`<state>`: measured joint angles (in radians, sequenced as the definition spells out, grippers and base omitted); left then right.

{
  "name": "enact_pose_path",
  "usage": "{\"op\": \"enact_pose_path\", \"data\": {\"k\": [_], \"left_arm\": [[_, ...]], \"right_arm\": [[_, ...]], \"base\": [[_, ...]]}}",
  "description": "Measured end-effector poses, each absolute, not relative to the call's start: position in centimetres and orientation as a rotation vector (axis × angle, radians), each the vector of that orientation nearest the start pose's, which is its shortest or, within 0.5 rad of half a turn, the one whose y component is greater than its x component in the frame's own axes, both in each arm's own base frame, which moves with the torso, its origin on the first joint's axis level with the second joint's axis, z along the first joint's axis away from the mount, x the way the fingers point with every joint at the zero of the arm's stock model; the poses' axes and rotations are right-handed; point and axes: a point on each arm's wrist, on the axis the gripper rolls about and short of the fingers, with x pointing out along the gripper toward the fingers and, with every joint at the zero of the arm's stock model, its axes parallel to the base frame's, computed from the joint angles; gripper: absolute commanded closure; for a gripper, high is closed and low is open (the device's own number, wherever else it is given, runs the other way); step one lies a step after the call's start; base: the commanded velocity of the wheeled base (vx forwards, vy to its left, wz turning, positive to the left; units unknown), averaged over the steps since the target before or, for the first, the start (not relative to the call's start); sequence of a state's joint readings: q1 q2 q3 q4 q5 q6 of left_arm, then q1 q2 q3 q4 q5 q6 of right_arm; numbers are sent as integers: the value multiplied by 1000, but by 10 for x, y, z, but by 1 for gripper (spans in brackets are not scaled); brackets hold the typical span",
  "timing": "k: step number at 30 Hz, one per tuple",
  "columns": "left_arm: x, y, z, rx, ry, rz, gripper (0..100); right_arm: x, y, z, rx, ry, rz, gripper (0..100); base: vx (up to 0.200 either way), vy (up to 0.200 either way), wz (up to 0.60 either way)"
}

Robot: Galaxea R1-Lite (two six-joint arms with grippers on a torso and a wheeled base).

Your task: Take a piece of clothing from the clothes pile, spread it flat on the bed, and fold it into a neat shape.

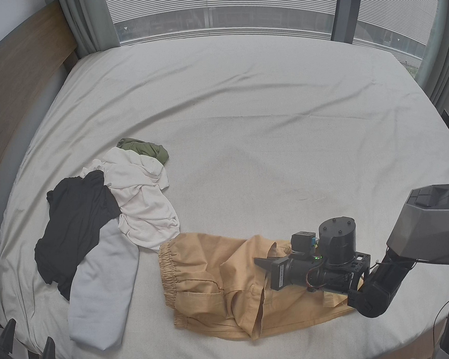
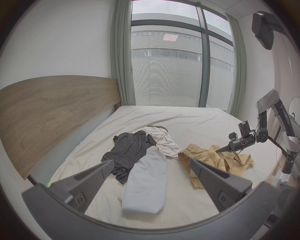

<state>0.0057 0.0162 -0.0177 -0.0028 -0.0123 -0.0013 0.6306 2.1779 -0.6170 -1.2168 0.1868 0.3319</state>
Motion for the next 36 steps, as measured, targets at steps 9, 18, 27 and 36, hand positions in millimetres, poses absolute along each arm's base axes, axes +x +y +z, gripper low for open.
{"op": "enact_pose_path", "data": {"k": [9, 18, 27, 36], "left_arm": [[-23, 0, 81, -1, -4, -7, 0], [-23, 0, 81, -1, -4, -7, 0], [-23, 0, 81, -1, -4, -7, 0], [-23, 0, 81, -1, -4, -6, 0]], "right_arm": [[257, 187, 50, 302, 402, 756, 100], [244, 156, 50, 377, 419, 804, 100], [237, 149, 45, 386, 479, 863, 100], [240, 155, 47, 387, 466, 902, 0]], "base": [[0, 0, 0], [0, 0, 0], [0, 0, 0], [0, 0, 0]]}}
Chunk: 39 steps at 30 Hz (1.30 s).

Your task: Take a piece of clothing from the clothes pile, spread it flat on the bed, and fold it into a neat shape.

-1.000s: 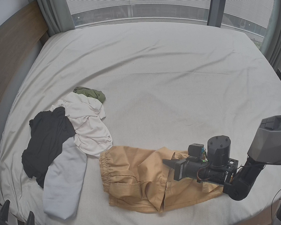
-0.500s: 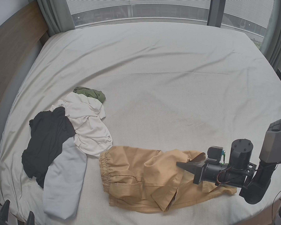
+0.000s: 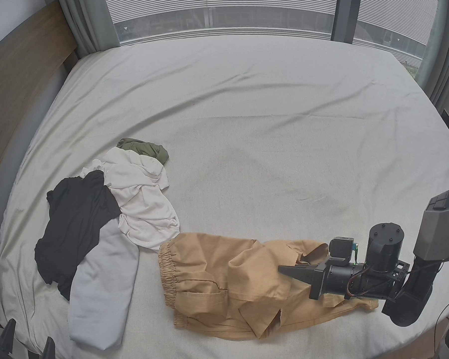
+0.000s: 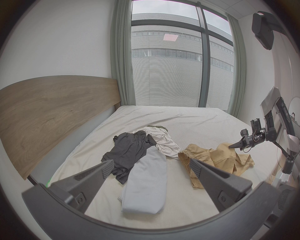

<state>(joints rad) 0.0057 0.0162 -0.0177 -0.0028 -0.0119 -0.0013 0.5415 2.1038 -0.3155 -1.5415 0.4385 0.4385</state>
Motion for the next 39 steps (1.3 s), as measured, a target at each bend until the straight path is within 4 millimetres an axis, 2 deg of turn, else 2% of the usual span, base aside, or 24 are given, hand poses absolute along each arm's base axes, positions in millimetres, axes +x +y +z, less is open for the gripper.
{"op": "enact_pose_path", "data": {"k": [27, 39], "left_arm": [[-23, 0, 81, -1, -4, -7, 0], [-23, 0, 81, -1, -4, -6, 0]], "right_arm": [[217, 184, 26, 347, 577, 994, 0], [216, 198, 19, 337, 589, 1028, 0]], "base": [[0, 0, 0], [0, 0, 0]]}}
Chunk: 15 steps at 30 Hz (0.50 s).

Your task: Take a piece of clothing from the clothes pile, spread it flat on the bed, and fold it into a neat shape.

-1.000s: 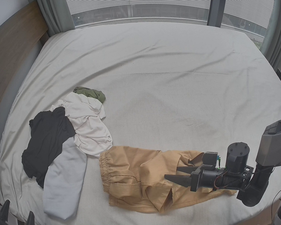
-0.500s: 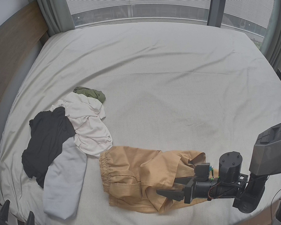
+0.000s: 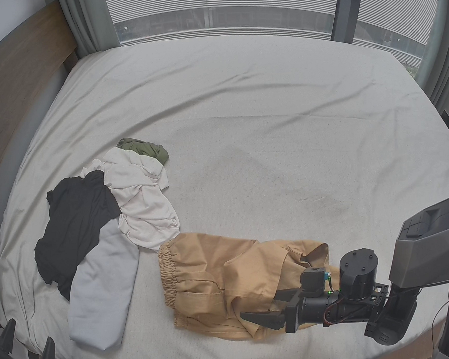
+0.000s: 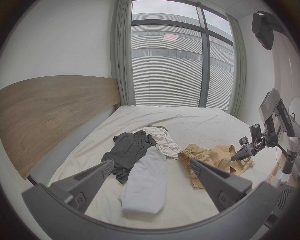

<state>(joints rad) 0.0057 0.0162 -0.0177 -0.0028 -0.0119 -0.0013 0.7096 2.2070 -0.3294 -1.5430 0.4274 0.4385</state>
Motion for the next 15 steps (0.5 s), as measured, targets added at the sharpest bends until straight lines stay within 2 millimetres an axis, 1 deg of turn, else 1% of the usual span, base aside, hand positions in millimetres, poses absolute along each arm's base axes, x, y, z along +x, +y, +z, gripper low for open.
{"op": "enact_pose_path", "data": {"k": [6, 15], "left_arm": [[-23, 0, 81, -1, -4, -7, 0], [-23, 0, 81, -1, -4, -7, 0]], "right_arm": [[218, 208, 17, 331, 571, 1032, 0], [219, 218, 14, 326, 560, 1044, 0]], "base": [[0, 0, 0], [0, 0, 0]]}}
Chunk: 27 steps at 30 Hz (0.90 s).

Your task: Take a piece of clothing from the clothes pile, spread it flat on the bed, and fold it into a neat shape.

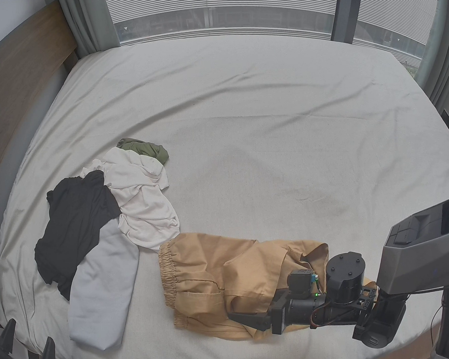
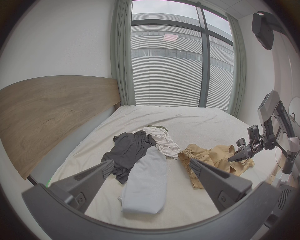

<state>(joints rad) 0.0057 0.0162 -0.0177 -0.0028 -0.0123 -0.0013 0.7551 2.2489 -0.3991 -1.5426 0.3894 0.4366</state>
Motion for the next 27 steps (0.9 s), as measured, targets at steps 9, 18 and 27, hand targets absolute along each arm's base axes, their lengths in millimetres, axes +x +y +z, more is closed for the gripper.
{"op": "enact_pose_path", "data": {"k": [9, 18, 27], "left_arm": [[-23, 0, 81, -1, -4, -7, 0], [-23, 0, 81, -2, -4, -7, 0], [-23, 0, 81, -2, -4, -7, 0]], "right_arm": [[219, 227, 11, 319, 552, 1042, 0], [219, 228, 11, 319, 549, 1044, 100], [219, 222, 14, 322, 542, 1028, 100]], "base": [[0, 0, 0], [0, 0, 0], [0, 0, 0]]}}
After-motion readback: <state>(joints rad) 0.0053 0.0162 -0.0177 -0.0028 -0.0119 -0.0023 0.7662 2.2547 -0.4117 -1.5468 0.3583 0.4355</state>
